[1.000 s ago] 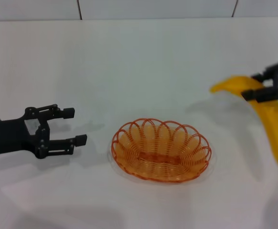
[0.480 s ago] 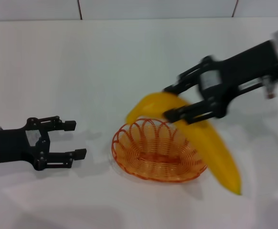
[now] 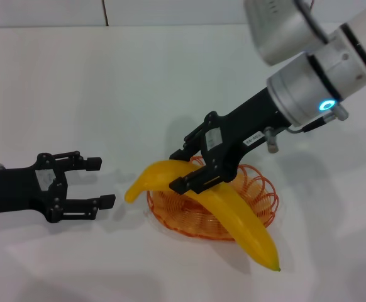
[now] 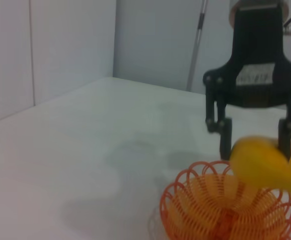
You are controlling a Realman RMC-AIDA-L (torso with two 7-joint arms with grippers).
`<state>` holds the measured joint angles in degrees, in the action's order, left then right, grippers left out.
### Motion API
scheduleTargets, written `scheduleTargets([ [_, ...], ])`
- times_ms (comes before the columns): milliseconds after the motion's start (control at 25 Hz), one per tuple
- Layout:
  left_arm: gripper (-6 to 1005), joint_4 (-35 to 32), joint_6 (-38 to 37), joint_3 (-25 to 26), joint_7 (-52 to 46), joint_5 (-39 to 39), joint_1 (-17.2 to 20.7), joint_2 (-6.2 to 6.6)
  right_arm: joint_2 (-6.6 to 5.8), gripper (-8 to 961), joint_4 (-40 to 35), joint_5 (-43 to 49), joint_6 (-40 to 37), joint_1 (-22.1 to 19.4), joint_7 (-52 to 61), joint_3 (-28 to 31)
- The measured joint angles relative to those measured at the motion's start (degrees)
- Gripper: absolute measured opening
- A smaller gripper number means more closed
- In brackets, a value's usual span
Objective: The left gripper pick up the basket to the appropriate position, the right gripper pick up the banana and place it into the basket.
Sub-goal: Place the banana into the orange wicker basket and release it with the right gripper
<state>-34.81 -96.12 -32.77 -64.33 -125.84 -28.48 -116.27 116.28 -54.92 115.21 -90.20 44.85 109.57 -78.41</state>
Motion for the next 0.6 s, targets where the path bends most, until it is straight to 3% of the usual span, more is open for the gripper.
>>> scheduleTargets([
  [600,832,0.1,0.2,0.3,0.0,0.0,-0.6,-0.09,-0.01,548,0.5,4.0,4.3,1.4,4.8,-6.1],
])
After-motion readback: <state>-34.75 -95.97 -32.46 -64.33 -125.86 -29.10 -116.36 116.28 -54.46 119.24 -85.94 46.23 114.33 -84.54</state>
